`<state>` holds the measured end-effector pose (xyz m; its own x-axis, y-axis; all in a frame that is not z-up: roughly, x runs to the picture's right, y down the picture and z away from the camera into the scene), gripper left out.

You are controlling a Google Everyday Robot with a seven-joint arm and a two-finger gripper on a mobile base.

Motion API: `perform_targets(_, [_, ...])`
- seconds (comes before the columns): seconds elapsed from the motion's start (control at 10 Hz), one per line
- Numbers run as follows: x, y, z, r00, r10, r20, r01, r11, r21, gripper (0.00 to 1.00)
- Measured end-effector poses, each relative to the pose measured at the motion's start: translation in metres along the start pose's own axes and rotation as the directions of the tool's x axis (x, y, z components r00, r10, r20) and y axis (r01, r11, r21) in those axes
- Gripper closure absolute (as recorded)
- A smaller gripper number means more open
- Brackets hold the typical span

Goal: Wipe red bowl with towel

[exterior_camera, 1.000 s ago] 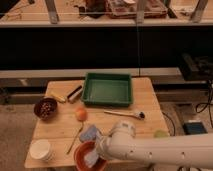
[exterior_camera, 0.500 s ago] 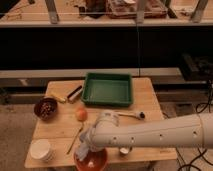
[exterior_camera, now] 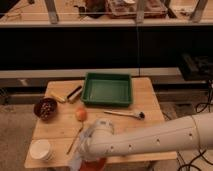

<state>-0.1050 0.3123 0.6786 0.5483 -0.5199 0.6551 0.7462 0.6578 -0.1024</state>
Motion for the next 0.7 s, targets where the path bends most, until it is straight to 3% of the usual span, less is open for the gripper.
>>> perform_targets(0.3, [-0.011,0.023,0.005,1.000,0.004,0.000,-0.004,1.000,-0.012,1.00])
perform_targets(0.7, [0.015,0.062,-0.006,0.992,0.111,-0.059,-0.112,0.994,-0.015,1.00])
